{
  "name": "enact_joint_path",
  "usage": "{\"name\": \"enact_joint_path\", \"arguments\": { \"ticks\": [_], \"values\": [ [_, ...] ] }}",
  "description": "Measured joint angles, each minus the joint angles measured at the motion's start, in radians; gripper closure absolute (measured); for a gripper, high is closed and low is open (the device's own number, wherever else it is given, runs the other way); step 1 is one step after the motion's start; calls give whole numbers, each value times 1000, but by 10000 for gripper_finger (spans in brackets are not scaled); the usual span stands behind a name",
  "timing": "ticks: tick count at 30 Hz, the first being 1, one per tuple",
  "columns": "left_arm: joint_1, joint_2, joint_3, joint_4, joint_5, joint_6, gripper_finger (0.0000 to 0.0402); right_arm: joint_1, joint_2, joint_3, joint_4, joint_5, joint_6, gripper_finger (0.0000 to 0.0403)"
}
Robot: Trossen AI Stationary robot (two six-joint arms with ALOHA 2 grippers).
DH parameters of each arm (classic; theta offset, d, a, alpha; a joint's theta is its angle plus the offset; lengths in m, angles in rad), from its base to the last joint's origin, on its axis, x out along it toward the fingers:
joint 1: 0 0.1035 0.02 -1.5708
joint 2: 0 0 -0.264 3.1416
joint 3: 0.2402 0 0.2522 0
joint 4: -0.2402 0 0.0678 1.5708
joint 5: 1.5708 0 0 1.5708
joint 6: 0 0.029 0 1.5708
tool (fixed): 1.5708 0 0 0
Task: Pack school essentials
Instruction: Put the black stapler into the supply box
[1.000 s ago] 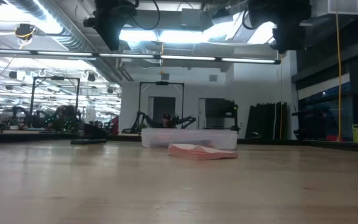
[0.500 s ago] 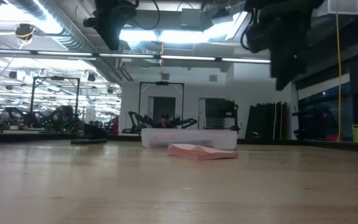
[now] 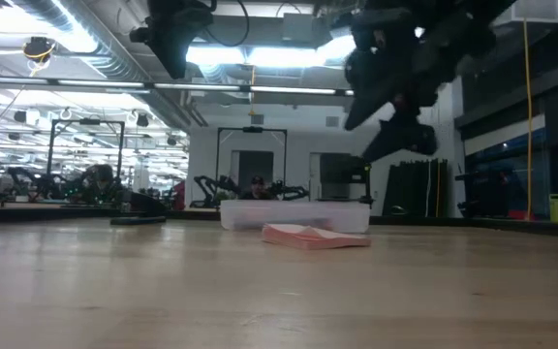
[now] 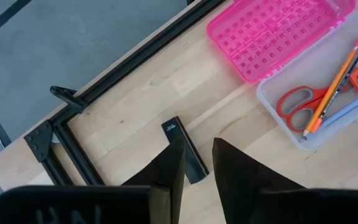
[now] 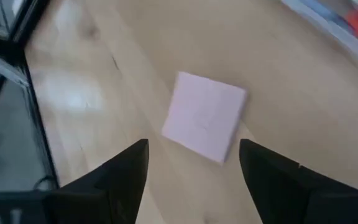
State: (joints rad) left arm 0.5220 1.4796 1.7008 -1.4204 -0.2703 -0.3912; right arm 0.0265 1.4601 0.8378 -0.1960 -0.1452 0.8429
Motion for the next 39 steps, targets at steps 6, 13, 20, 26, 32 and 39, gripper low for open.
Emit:
{"name": "enact_joint_path", "arguments": {
  "ticks": [6, 13, 20, 26, 32, 39],
  "values": [
    [-14, -2, -17, -37, 26, -71, 326, 31, 80, 119, -86, 74, -57, 152],
    [-6, -2, -187, -20, 103, -120, 326, 32, 54, 171, -159, 99, -37, 152],
    [-9, -2, -281, 8, 27, -130, 326, 31, 34, 172, -176, 99, -37, 152],
    [-27, -2, -332, 17, 75, -158, 322, 31, 34, 172, -176, 93, -66, 152],
    [-6, -2, -394, 40, 122, -211, 277, 31, 34, 172, -186, 86, -84, 152],
    [33, -2, -451, 65, 138, -263, 193, 31, 34, 172, -198, 17, -97, 152]
  ]
}}
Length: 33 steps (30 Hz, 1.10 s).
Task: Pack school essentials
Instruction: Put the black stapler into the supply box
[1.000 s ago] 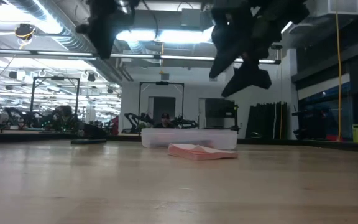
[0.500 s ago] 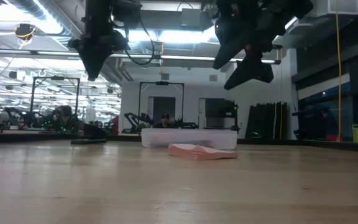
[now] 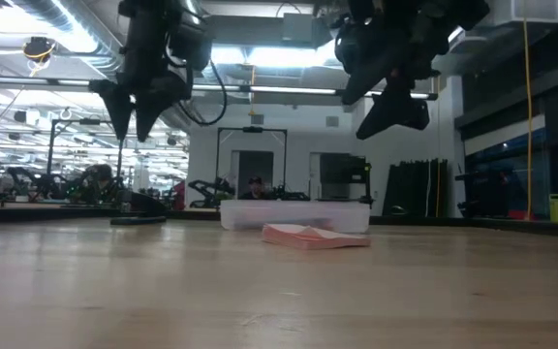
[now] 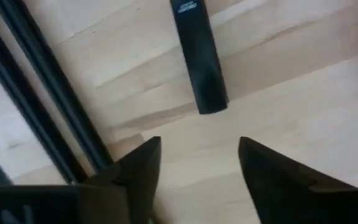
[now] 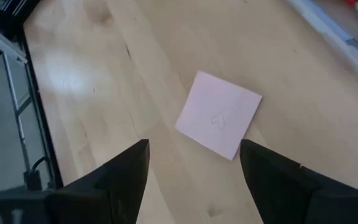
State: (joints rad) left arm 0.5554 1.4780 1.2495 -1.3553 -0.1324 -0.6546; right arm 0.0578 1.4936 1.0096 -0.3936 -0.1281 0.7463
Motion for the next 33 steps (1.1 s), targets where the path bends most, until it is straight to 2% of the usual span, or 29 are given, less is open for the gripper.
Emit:
{"name": "enact_joint_path", "arguments": {
  "ticks": [5, 9, 18, 21, 33],
  "values": [
    [41, 13, -6, 127, 39, 1, 139, 0, -15, 0, -11, -6, -30, 152],
    [85, 81, -6, 201, 46, 10, 119, -1, -41, 0, -51, -5, -69, 152],
    [169, 265, -6, 241, 72, 85, 121, -2, -74, 0, -116, -5, -72, 152],
    [173, 277, -6, 286, 104, 88, 122, -2, -74, 0, -116, -5, -72, 152],
    [199, 314, -6, 299, 72, 111, 122, -2, -74, 0, -115, -4, -83, 152]
  ]
}}
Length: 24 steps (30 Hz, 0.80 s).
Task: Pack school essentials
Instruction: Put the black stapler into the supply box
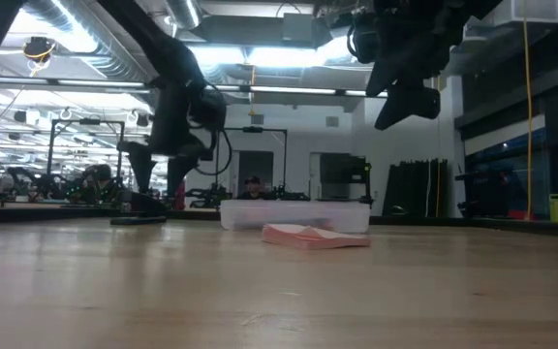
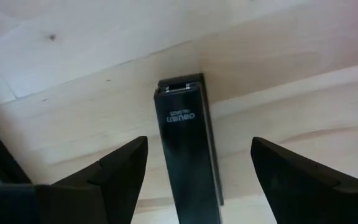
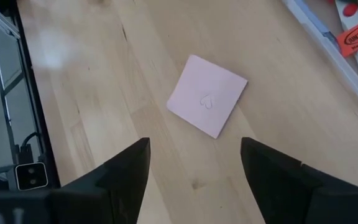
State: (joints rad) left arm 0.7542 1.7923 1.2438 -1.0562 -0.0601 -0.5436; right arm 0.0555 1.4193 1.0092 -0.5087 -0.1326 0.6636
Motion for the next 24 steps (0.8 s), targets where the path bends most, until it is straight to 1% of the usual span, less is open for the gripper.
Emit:
{"name": "enact_joint_path", "arguments": {
  "ticks": [8, 13, 16, 20, 24],
  "values": [
    [0, 91, 0, 33, 0, -4, 122, 0, 0, 0, 0, 0, 7, 152],
    [0, 159, 4, 32, 6, 3, 122, 0, 0, 0, 2, 0, 8, 152],
    [0, 178, 7, 26, 12, 5, 124, 0, 0, 0, 2, 0, 8, 152],
    [-4, 173, 11, 27, 8, -1, 137, 0, 0, 0, 2, 0, 12, 152],
    [0, 161, 16, 30, 2, -1, 163, 0, 0, 0, 3, 1, 11, 152]
  ]
}}
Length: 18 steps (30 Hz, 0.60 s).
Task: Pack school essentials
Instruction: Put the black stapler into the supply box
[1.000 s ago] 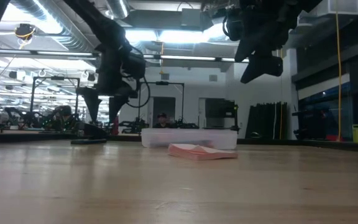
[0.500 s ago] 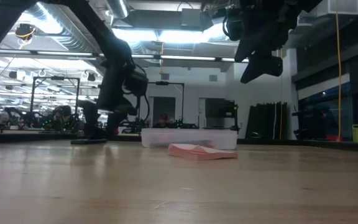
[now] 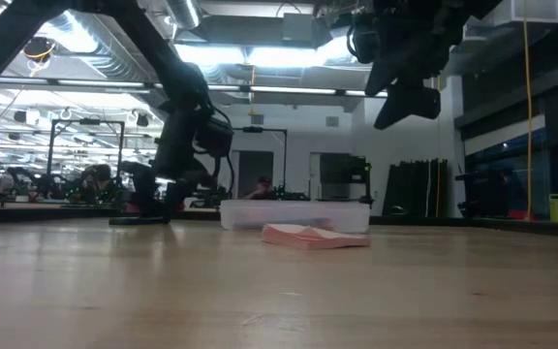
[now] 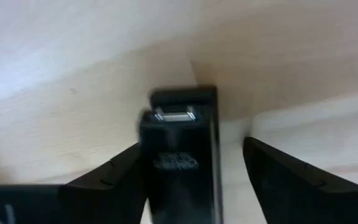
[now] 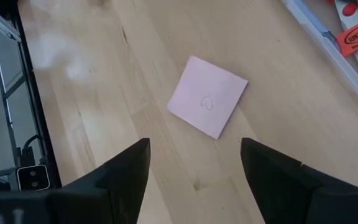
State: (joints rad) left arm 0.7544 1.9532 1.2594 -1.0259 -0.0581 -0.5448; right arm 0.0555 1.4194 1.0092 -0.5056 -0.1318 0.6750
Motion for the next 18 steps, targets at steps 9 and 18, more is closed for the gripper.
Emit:
{"name": "enact_joint_path", "arguments": {
  "ticks": [9, 18],
  "values": [
    [6, -5, 2, -13, -9, 2, 241, 0, 0, 0, 7, 7, -1, 152],
    [3, -12, 5, -33, 19, 3, 297, 0, -3, 0, 5, 5, 3, 152]
  ]
}}
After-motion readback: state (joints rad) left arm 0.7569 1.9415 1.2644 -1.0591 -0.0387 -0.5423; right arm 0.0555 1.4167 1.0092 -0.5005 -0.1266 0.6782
